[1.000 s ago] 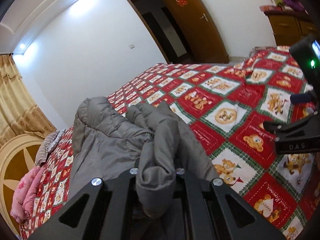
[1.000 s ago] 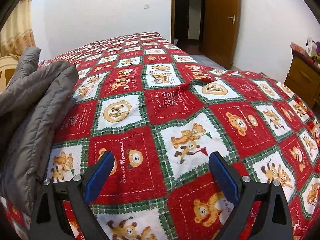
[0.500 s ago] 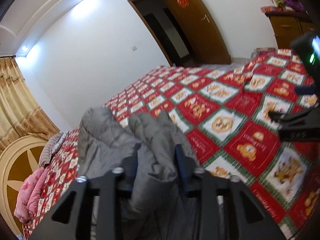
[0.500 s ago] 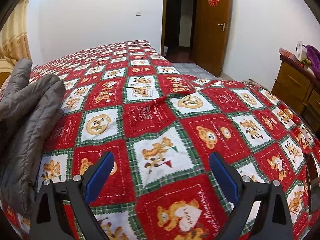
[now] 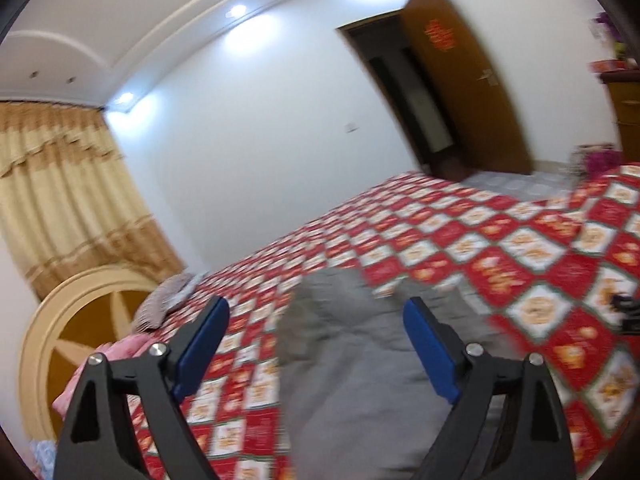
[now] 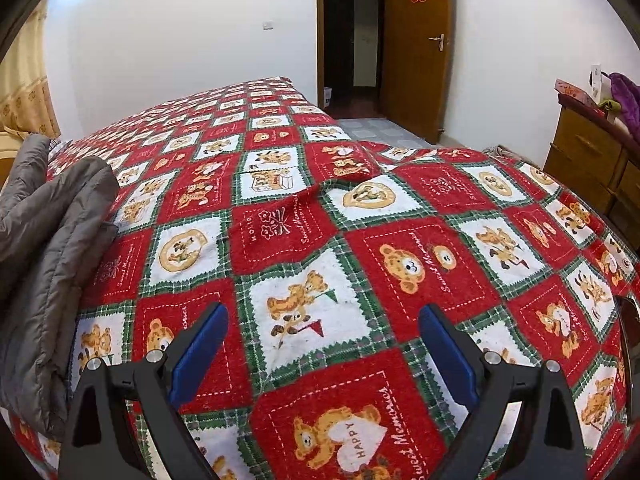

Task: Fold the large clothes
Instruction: 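Lift the folded jacket with the left tool while the right tool withdraws, then grasp the grey jacket bundle with the right tool beside the left tool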

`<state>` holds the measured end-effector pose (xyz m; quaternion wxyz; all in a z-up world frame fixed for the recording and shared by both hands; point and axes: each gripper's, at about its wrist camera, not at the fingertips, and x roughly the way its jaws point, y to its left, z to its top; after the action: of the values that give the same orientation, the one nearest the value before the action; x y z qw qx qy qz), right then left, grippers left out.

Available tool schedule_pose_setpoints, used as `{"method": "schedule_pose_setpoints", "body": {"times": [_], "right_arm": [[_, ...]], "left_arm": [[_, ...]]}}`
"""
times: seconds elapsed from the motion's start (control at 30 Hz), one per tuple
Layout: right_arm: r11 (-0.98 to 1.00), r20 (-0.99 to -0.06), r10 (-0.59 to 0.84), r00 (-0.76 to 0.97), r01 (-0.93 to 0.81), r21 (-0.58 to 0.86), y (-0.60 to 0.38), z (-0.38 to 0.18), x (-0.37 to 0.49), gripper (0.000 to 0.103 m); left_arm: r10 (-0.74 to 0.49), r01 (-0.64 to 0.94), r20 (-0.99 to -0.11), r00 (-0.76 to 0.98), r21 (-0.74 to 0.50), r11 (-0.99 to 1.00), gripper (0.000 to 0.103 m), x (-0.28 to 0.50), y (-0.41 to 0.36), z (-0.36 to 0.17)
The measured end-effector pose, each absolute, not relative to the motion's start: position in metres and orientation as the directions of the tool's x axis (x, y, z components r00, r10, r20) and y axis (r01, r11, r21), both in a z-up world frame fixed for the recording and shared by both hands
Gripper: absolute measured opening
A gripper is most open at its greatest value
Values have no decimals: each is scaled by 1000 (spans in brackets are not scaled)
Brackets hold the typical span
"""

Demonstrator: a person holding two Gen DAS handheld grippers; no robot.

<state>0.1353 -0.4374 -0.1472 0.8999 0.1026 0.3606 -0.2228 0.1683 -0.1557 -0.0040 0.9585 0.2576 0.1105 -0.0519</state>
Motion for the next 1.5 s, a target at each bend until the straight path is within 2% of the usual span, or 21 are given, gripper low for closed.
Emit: {"method": "schedule_pose_setpoints", "body": {"times": [0.13,0.27,0.37,0.47,0.6,0.83,0.93,1.1,1.2,1.33,1.37,1.4,1.47,1.5], "right_arm": [[879,-699,-328,635,476,20,-437,-149,136,96],[877,-702,-338,627,480,7,-435,-150,137,96],[879,-708,-349,614,476,-21,-431,-152,141,95],[884,-714,-340,612,466,-22,-426,-154,144,95],[890,-728,-317,608,457,-6,-424,-157,148,95],[910,-726,-307,616,412,-36,-410,-146,168,95],[921,-726,-278,629,389,-16,-403,-137,181,95],[931,-715,-201,670,357,72,-390,-99,208,83],[942,-688,-167,706,321,100,-373,-69,228,78],[956,-674,-94,733,255,144,-338,-42,265,77],[957,-683,-68,728,241,161,-327,-41,279,75],[956,-693,-51,719,237,175,-321,-43,288,67],[959,-716,-17,698,213,185,-306,-52,303,59],[964,-729,-26,685,210,163,-298,-60,308,59]], "left_arm": [[112,2,-232,966,443,897,101,218,-109,-12],[239,-91,-358,902,384,919,101,287,-67,-41],[263,-97,-461,848,352,931,101,322,-51,-73],[223,-48,-513,829,331,942,101,330,-57,-93],[164,24,-497,852,350,936,101,325,-83,-100],[74,145,-396,915,494,857,101,296,-144,-104],[39,179,-384,923,515,838,101,289,-159,-105],[0,219,-393,919,510,832,101,284,-171,-105],[-19,236,-398,917,502,832,101,285,-172,-103],[-37,253,-413,910,483,839,101,286,-173,-101],[-40,255,-415,909,478,840,101,286,-173,-100],[-41,256,-415,909,477,841,101,287,-171,-99],[-31,227,-395,918,460,858,101,287,-163,-91],[-25,211,-390,921,441,872,103,289,-157,-86]]}}
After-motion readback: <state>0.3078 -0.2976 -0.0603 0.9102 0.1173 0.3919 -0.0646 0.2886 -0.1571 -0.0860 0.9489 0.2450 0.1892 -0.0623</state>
